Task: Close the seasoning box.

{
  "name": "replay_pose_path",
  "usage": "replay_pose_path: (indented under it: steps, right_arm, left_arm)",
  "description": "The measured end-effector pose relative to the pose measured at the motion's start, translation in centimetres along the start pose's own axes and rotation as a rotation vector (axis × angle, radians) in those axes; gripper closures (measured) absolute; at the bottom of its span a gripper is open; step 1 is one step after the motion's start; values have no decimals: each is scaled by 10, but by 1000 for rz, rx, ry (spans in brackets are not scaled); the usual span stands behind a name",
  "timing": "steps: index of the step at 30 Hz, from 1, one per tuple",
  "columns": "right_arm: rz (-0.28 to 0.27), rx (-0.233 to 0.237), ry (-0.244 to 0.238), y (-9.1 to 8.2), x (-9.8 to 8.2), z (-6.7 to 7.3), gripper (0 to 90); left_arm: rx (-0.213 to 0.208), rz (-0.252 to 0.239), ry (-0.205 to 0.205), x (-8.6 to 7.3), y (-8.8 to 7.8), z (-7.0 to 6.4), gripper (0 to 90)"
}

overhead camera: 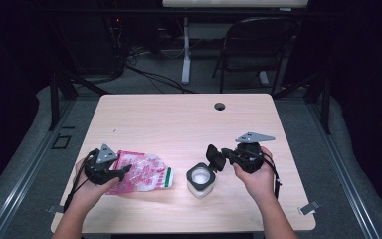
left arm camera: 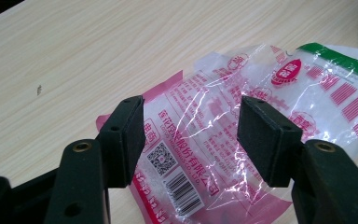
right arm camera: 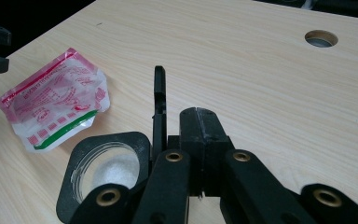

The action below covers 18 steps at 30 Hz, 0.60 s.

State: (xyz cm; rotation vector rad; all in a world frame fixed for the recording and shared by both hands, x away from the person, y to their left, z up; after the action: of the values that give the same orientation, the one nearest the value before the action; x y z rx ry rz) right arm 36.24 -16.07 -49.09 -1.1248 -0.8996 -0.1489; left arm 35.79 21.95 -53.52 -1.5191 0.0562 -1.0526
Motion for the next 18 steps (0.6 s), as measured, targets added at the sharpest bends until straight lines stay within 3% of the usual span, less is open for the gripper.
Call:
replay_pose_path:
  steps: [18]
  right_arm:
    - [21, 6, -2, 6, -3, 3, 900]
  left_arm:
    - [-9, 8, 31, 3, 6, -10, 413]
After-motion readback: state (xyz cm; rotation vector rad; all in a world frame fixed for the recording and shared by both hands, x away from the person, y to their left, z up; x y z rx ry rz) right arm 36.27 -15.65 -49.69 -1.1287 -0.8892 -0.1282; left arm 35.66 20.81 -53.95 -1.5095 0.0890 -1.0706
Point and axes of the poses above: each handheld gripper's, and its own axes: y roughly forward along the jaws, x roughly out of its top, z roughly to its left, the point moved 5 cm from there along y, roughly forward along the jaws, and after that the axes turned 10 degrees about z, right-handed, at the moved point
